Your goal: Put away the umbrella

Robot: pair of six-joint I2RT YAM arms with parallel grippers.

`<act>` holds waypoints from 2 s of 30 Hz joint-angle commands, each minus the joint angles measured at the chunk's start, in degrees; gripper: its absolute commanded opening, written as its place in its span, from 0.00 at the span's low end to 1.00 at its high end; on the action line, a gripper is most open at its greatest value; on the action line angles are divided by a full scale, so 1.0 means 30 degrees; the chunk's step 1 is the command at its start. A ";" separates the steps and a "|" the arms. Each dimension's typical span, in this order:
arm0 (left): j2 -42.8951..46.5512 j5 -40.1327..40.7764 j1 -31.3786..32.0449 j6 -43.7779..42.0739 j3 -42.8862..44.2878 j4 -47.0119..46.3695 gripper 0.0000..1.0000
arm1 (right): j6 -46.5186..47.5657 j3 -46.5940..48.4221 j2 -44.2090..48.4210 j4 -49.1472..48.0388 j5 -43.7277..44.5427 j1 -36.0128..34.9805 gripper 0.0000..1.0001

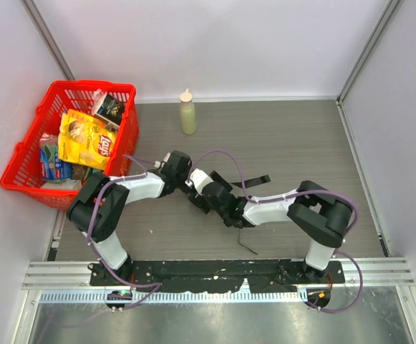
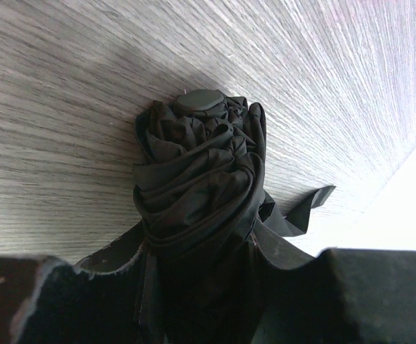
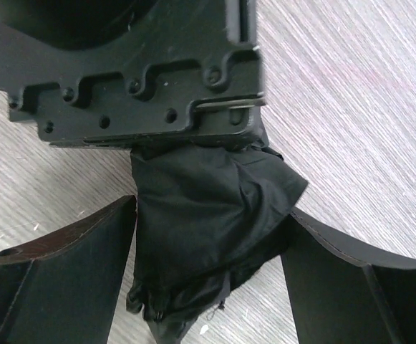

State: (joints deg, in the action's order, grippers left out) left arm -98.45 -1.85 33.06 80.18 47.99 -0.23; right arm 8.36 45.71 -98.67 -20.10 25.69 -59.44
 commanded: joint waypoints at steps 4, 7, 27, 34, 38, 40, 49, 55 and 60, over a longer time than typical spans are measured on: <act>-0.1781 0.0000 0.0259 -0.0097 -0.1259 0.6376 0.00 | 0.0262 0.0201 -0.2350 -0.3173 0.2241 -0.0138 0.75; -0.1665 0.0088 0.0318 -0.0097 -0.1289 0.6288 0.00 | -0.1197 -0.0061 -0.2792 -0.3495 0.2860 -0.0109 0.34; -0.0229 0.3632 0.1051 -0.2732 -0.3017 0.3270 0.60 | -1.2915 -0.5364 -0.0361 -1.2045 -1.3130 0.4954 0.01; -0.0669 0.3136 0.1197 -0.2968 -0.3368 0.1573 0.21 | -1.7169 -0.4577 -0.2201 -1.4746 -1.8697 0.6512 0.01; -0.0054 0.3106 0.1197 -0.3085 -0.3603 0.1510 0.00 | -1.7438 -0.4633 -0.2181 -1.3033 -1.9112 0.6571 0.01; 0.0181 0.3106 0.1226 -0.2998 -0.3690 0.1717 0.00 | -1.5978 -0.4022 -0.1331 -0.8972 -1.8497 0.6600 0.12; -0.0286 0.1467 0.1197 -0.1532 -0.2608 0.3767 0.00 | -0.7743 -0.1471 0.6105 0.4585 -1.0189 0.5521 0.76; -0.0142 0.1611 0.1197 -0.1357 -0.2373 0.4294 0.00 | -0.4429 0.1311 0.6060 0.6145 -0.6573 0.3701 0.77; -0.0053 0.1379 0.1197 -0.1240 -0.2314 0.4471 0.00 | -0.3814 0.1843 0.3979 0.5149 -0.6514 0.2913 0.75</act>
State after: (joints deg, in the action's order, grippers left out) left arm -95.02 0.01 36.84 78.46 44.10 -2.61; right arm -7.86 50.15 -82.35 -5.63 1.89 -48.93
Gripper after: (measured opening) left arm 0.492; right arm 0.753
